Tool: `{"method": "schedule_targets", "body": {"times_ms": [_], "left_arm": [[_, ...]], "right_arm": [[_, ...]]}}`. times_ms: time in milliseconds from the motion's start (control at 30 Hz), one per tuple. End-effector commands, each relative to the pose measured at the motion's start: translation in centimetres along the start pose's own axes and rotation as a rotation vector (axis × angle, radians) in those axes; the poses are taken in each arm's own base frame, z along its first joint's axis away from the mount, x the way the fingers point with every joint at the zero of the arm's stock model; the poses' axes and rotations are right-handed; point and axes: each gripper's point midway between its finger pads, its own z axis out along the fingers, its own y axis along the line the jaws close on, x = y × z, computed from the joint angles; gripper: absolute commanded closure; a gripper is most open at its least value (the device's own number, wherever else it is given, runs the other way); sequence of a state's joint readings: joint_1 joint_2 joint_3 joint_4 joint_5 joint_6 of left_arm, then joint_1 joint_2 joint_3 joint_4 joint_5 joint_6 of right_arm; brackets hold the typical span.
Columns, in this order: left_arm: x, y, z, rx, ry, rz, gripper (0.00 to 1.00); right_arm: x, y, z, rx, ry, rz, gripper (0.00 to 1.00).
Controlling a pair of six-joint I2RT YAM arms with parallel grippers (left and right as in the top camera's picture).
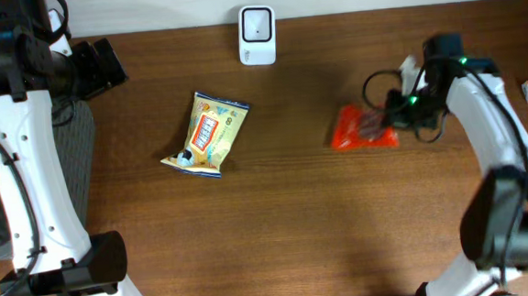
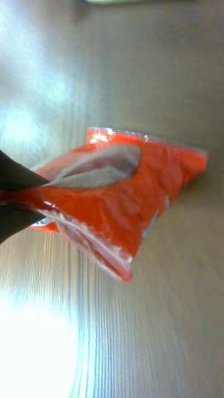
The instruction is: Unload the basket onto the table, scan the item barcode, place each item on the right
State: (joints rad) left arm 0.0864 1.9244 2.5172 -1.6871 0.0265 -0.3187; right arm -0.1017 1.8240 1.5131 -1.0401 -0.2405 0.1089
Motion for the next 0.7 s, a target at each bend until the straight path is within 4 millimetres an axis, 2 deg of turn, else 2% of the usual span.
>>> {"method": "schedule_targets", "body": {"times_ms": [0, 67, 167, 233, 333, 433, 467, 533, 600, 667], "left_arm": [[-0.1, 0.3, -0.2, -0.005, -0.008, -0.016, 0.01], [-0.1, 0.3, -0.2, -0.005, -0.008, -0.016, 0.01], [-0.1, 0.3, -0.2, -0.005, -0.008, -0.016, 0.01], [-0.1, 0.3, -0.2, -0.005, -0.008, -0.016, 0.01], [-0.1, 0.3, -0.2, -0.005, -0.008, -0.016, 0.01], [-0.1, 0.3, -0.2, -0.004, -0.008, -0.016, 0.01], [-0.1, 0.3, -0.2, -0.005, -0.008, -0.016, 0.01], [-0.1, 0.3, -0.2, -0.004, -0.008, -0.016, 0.01], [-0.1, 0.3, -0.2, -0.005, -0.008, -0.016, 0.01], [-0.1, 0.3, -0.2, -0.005, -0.008, -0.016, 0.01]], "right_arm": [[-2.6, -1.8, -8.2, 0.428, -0.281, 0.048, 0.96], [-2.5, -0.8, -9.0, 0.549, -0.326, -0.011, 0.96], [-2.2, 0.1, -8.8, 0.777, -0.392, -0.023, 0.96], [-2.1, 1.3, -7.5, 0.894, -0.421, -0.074, 0.96], [-1.9, 3.6, -4.0, 1.054, -0.41, -0.239, 0.96], [-0.3, 6.2, 0.8, 1.035, -0.336, -0.355, 0.96], [1.0, 7.8, 3.1, 0.998, -0.296, -0.407, 0.96], [3.5, 10.6, 6.4, 0.881, -0.231, -0.457, 0.95], [5.4, 13.6, 8.4, 0.726, -0.188, -0.457, 0.9], [6.6, 16.9, 9.1, 0.565, -0.147, -0.448, 0.78]]}}
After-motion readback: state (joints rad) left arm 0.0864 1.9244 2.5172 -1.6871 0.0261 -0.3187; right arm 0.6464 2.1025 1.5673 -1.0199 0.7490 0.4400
